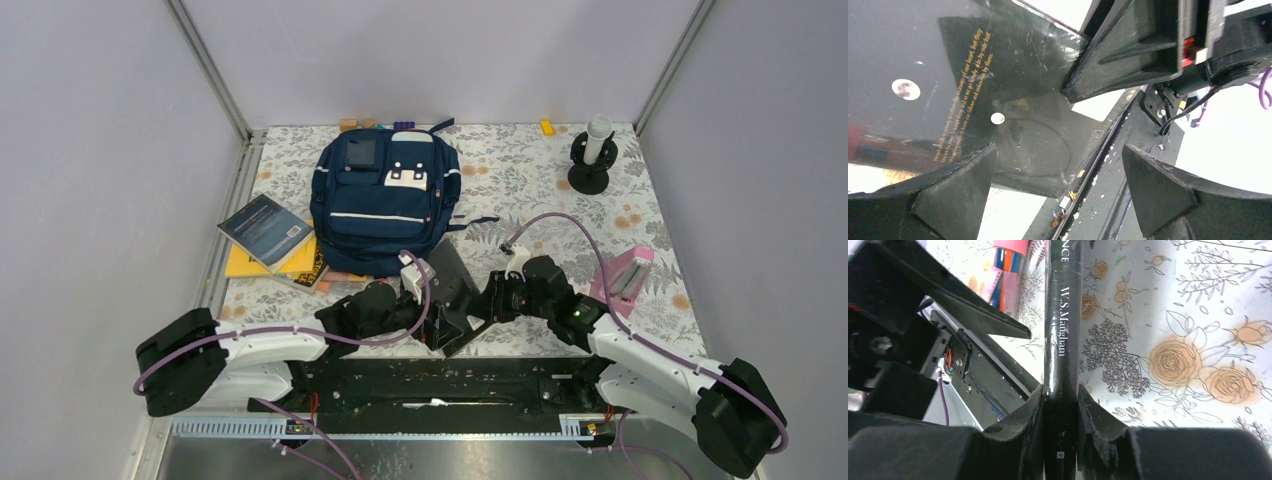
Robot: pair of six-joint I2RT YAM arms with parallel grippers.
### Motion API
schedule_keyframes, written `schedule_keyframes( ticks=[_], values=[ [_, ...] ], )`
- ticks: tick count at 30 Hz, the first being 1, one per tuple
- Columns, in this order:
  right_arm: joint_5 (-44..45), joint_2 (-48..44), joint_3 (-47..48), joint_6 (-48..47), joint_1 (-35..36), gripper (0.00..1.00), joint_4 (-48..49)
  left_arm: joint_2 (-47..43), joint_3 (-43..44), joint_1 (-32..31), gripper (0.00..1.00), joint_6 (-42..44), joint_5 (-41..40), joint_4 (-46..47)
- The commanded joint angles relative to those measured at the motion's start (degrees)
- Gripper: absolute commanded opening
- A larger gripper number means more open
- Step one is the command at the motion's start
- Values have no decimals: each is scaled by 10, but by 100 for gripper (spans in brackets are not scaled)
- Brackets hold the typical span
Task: Pack the student bag
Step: Pick up the book from the center of the board.
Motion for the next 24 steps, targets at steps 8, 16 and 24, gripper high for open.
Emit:
schedule_keyframes(
  ticks=[8, 16, 24],
  values=[
    [149, -86, 149, -71, 2, 0, -189, -115, 209, 12, 99, 124, -132, -359],
    [180, -110, 224, -115, -14, 0, -266, -68, 345, 133, 99, 256, -155, -610],
    [143, -146, 198, -112, -36, 0, -256, 52, 381, 203, 97, 375, -202, -608]
  ],
)
